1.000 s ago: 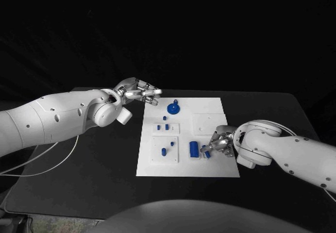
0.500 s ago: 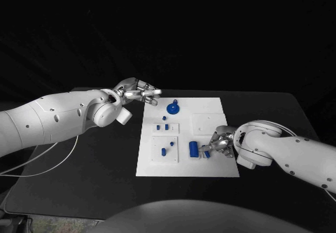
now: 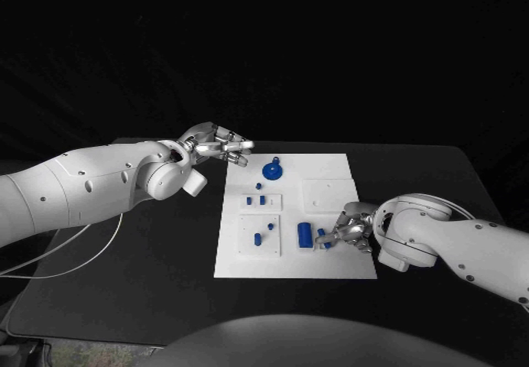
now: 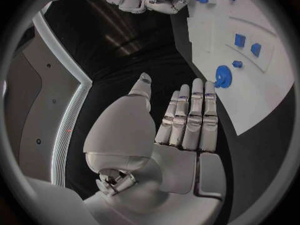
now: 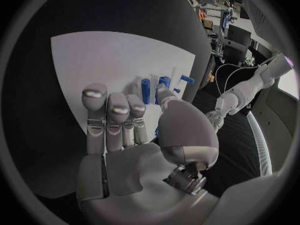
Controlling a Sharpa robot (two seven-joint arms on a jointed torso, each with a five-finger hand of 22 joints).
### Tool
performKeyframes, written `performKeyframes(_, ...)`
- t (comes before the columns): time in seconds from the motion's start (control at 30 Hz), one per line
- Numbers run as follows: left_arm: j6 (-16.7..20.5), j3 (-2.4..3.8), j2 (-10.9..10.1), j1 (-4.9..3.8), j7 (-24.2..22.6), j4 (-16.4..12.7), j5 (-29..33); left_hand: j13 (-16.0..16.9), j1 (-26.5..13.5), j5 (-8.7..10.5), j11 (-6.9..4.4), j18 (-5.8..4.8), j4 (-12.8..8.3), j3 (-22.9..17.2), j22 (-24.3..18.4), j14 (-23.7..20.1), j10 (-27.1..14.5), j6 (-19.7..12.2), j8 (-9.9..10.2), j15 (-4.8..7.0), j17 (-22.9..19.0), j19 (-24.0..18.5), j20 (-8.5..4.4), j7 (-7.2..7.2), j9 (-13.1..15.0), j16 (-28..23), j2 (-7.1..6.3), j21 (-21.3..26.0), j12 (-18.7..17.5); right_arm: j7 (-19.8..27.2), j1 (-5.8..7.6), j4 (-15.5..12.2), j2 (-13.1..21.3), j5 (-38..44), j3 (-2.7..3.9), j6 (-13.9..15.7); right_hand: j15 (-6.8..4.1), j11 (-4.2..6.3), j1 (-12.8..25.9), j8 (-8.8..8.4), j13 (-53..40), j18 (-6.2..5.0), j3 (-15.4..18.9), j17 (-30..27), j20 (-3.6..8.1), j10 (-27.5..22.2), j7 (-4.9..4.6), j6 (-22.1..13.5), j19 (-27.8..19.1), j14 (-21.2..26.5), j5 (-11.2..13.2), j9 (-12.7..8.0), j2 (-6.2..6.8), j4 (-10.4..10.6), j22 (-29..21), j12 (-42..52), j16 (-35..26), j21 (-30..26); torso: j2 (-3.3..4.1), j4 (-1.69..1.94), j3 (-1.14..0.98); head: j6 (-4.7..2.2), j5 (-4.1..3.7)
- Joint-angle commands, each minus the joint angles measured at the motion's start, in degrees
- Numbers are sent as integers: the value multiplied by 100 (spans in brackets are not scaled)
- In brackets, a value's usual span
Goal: Assemble the parts on the task board
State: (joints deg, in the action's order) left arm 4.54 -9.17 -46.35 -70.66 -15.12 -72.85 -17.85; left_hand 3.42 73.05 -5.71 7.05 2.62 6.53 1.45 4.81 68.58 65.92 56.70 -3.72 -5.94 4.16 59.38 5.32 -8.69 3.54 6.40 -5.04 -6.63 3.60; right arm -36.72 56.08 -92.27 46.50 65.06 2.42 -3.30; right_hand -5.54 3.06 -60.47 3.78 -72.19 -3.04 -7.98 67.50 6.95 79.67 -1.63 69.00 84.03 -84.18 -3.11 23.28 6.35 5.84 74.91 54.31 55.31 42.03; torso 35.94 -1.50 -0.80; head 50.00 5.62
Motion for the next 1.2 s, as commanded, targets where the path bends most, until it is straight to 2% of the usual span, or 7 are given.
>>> performKeyframes(0.03,-61,2,2,-3,-32,-2,-6,8,-6,24,10,-74,21,12,-9,-42,-49,-43,-12,-7,-8,-32,-9,2,10,30,43,-27,-19,99,-19,-57,51,-15,-2,-90,-35,-9,-24,-5,-10,-45,26,11,32,31,4,58,316,-10,35,13,-61,-35,56,-10,-37,6,3,-4,-1,0,0)
performKeyframes(0.37,-64,0,3,-3,-28,15,-7,8,-6,24,10,-74,21,12,-9,-42,-49,-43,-12,-7,-8,-32,-9,2,10,30,43,-27,-19,190,-34,-272,180,-17,1,-4,-46,12,18,9,-16,-38,-30,26,41,48,40,165,319,-17,32,87,-205,-81,57,-3,-29,29,-3,-2,2,0,-6)
performKeyframes(0.43,-65,-1,4,-3,-28,15,-7,8,-4,23,9,-74,26,12,-10,-43,-46,-41,-11,-8,-8,-34,-9,0,10,30,46,-27,-18,201,-35,-313,200,-17,2,13,-72,40,74,-13,-21,-22,-36,31,72,58,75,200,318,-24,33,371,-283,-213,52,-5,-30,40,-4,1,3,-1,-8)
performKeyframes(0.57,-66,-3,4,-3,-27,18,-7,8,-4,23,9,-74,26,12,-10,-43,-46,-41,-11,-8,-8,-34,-9,0,10,30,46,-27,-18,214,-36,-368,230,-13,6,39,-66,38,114,-5,-29,-22,-162,41,61,62,82,177,318,-23,36,618,-264,-227,42,-8,-26,54,0,5,5,0,-9)
performKeyframes(0.97,-73,-13,7,-3,-24,36,-7,8,-4,23,9,-74,26,12,-10,-43,-46,-41,-11,-8,-8,-34,-9,0,10,30,46,-27,-18,186,-36,-377,276,50,26,-14,-73,57,71,0,-35,-19,-203,28,64,63,121,203,316,-21,26,1030,-293,-332,29,14,-19,67,-1,5,7,0,-16)
performKeyframes(1.17,-75,-29,10,-3,-21,38,-7,8,1,22,10,-74,22,17,-10,-44,-47,-41,-11,-8,-8,-34,-8,0,10,30,66,-27,-19,150,-36,-306,261,117,29,-157,-90,83,-237,22,-29,-7,-393,25,77,64,180,263,313,-17,34,1121,-347,-606,26,1,-25,63,-3,5,8,0,-18)
performKeyframes(1.2,-75,-31,9,-3,-21,38,-7,8,1,22,10,-74,22,17,-10,-44,-47,-41,-11,-8,-8,-34,-8,0,10,30,66,-27,-19,150,-36,-304,261,121,29,-168,-97,93,-172,6,-29,12,-450,28,90,77,175,272,314,-17,33,1237,-342,-678,28,1,-26,66,-3,6,7,0,-17)
